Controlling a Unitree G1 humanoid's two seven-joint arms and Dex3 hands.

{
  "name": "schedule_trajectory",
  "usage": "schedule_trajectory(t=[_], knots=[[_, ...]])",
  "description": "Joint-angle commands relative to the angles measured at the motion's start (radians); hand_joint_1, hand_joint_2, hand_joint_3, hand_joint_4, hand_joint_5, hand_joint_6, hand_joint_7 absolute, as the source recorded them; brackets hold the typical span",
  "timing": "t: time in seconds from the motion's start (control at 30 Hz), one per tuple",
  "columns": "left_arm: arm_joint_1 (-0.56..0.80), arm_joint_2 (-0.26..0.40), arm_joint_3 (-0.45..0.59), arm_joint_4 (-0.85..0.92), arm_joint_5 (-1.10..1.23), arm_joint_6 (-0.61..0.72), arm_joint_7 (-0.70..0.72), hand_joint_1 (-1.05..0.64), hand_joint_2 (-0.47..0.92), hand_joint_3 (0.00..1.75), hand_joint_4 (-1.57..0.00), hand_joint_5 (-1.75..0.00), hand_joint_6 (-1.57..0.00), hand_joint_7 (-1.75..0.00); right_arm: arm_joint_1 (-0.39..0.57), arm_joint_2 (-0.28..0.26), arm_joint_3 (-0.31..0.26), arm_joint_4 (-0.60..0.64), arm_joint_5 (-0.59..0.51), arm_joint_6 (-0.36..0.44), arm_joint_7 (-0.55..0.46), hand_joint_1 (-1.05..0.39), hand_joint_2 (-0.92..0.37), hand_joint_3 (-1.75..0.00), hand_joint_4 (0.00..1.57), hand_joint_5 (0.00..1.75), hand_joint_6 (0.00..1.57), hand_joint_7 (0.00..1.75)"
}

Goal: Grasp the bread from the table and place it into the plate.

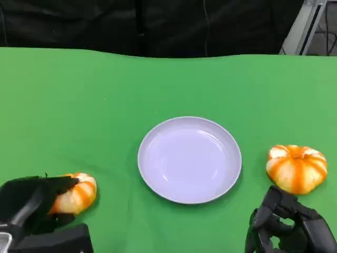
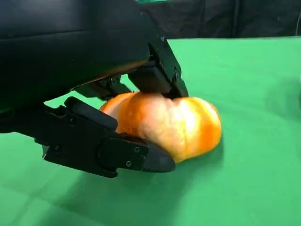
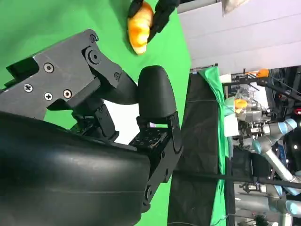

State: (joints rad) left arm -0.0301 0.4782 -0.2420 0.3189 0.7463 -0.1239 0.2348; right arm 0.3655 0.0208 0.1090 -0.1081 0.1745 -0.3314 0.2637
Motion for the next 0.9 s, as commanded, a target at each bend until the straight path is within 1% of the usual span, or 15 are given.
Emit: schedule_trajectory(t=[0.03,0.07,0.1,0.13,0.17,0.37,0.57,0.7,0.8,0.9], knots=[[0.036,0.012,0.019,-0.056,-0.032,-0.051,0.030,-0.12,0.92,0.36,-0.74,-1.65,-0.74,-1.38,0.001,-0.009,-0.006,-0.004,0.007,-0.007,0.002,-0.14,-0.56,-1.22,0.84,1.75,0.68,1.68],[0.041,0.012,0.026,-0.071,-0.036,-0.054,0.031,-0.12,0.92,0.36,-0.73,-1.70,-0.64,-1.56,0.000,-0.009,-0.007,-0.002,0.003,-0.009,0.001,-0.14,-0.56,-1.22,0.84,1.75,0.68,1.68],[0.044,0.012,0.030,-0.081,-0.039,-0.056,0.030,-0.13,0.92,0.36,-0.71,-1.72,-0.58,-1.65,-0.001,-0.010,-0.007,-0.001,0.000,-0.010,0.000,-0.14,-0.56,-1.22,0.84,1.75,0.68,1.68],[0.046,0.013,0.031,-0.086,-0.040,-0.055,0.029,-0.13,0.92,0.36,-0.70,-1.74,-0.54,-1.71,-0.001,-0.010,-0.007,-0.001,-0.001,-0.011,0.000,-0.14,-0.56,-1.23,0.84,1.75,0.68,1.69],[0.048,0.013,0.032,-0.089,-0.040,-0.055,0.028,-0.13,0.92,0.37,-0.70,-1.74,-0.53,-1.73,-0.001,-0.010,-0.007,-0.001,-0.002,-0.010,-0.001,-0.14,-0.56,-1.23,0.84,1.75,0.68,1.69],[0.073,0.012,0.073,-0.205,-0.029,-0.006,0.018,-0.10,0.90,0.36,-0.65,-1.75,-0.50,-1.75,0.001,-0.010,-0.007,-0.003,-0.002,-0.006,-0.004,-0.15,-0.55,-1.23,0.85,1.75,0.69,1.68],[0.073,0.016,0.084,-0.275,-0.018,0.020,-0.010,-0.11,0.89,0.33,-0.63,-1.75,-0.50,-1.75,-0.003,-0.010,-0.008,0.006,0.001,-0.013,0.002,-0.14,-0.55,-1.23,0.84,1.75,0.68,1.68],[0.058,0.001,0.082,-0.355,-0.025,-0.009,-0.014,-0.09,0.88,0.32,-0.66,-1.75,-0.54,-1.75,-0.003,-0.010,-0.008,0.004,0.002,-0.008,0.001,-0.14,-0.55,-1.23,0.84,1.75,0.68,1.68],[0.037,-0.018,0.066,-0.410,-0.007,0.014,-0.047,-0.12,0.91,0.34,-0.67,-1.75,-0.54,-1.75,-0.005,-0.011,-0.010,0.008,0.004,-0.011,0.004,-0.14,-0.55,-1.22,0.84,1.75,0.68,1.67],[-0.013,-0.051,0.036,-0.422,0.010,0.017,-0.071,-0.13,0.91,0.35,-0.66,-1.75,-0.54,-1.75,-0.001,-0.010,-0.008,0.003,0.003,-0.007,0.003,-0.15,-0.55,-1.22,0.84,1.75,0.69,1.67]])
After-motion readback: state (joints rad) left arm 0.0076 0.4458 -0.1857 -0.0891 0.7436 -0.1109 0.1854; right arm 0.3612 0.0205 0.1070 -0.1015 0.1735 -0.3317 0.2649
